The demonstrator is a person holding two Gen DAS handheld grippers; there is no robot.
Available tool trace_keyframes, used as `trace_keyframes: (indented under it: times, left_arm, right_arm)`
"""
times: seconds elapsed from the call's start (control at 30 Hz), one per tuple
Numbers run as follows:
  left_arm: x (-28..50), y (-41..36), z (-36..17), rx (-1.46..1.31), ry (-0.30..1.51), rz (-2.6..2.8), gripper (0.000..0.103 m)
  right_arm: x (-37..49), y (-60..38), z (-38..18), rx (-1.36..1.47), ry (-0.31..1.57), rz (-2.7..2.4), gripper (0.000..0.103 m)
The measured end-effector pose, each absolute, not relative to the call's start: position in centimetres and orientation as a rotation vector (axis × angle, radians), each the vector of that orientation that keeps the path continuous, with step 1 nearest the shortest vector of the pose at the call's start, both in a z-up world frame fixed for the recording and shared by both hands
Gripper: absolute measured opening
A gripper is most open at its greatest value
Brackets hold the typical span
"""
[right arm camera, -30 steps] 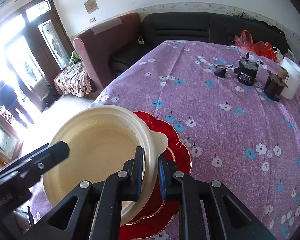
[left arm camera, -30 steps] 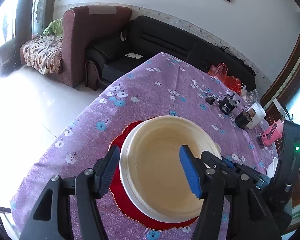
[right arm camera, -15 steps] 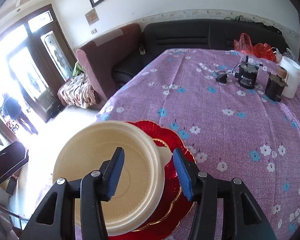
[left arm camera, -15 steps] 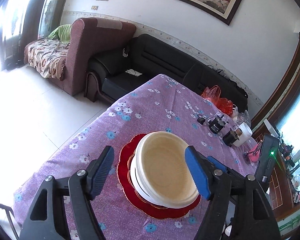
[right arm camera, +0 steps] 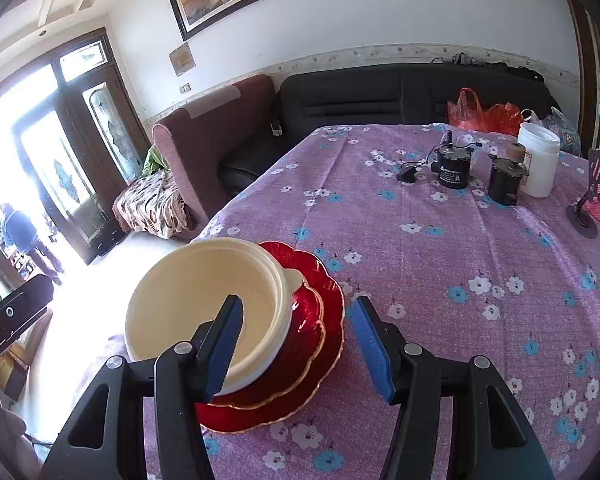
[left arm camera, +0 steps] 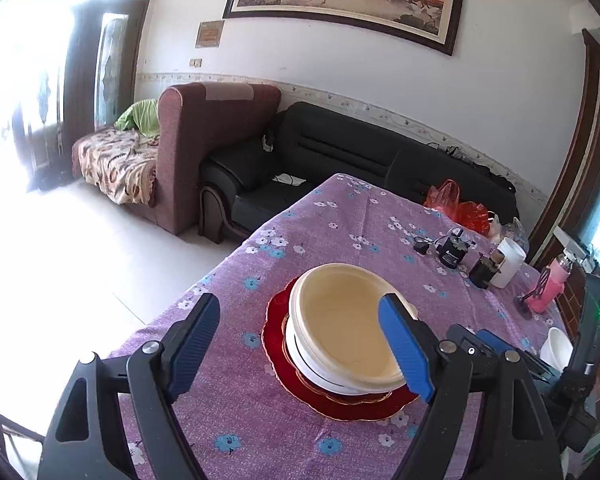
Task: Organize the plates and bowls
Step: 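Lower the cream bowl into the white bowl and open both grippers, then move both tools toward the small white bowl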
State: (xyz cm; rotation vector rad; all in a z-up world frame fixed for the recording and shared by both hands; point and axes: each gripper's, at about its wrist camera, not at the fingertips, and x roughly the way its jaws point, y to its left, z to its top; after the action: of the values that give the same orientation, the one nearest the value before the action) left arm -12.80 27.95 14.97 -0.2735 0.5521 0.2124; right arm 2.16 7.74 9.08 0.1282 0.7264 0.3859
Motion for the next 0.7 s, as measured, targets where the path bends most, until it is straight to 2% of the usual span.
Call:
trace_keyframes:
  times: [0.27, 0.7]
  left_arm:
    - [-14.0, 22.1, 15.6, -0.110, 0.509, 0.176, 0.089]
    - [-13.0, 12.0, 12.8, 0.089, 0.615, 0.013, 0.089]
  right_arm:
    - [-0.7, 3.5, 8.7, 0.151, 0.704, 0.349, 0.066]
    - [-2.7, -8.6, 7.1, 0.274, 0.717, 0.183, 0.067]
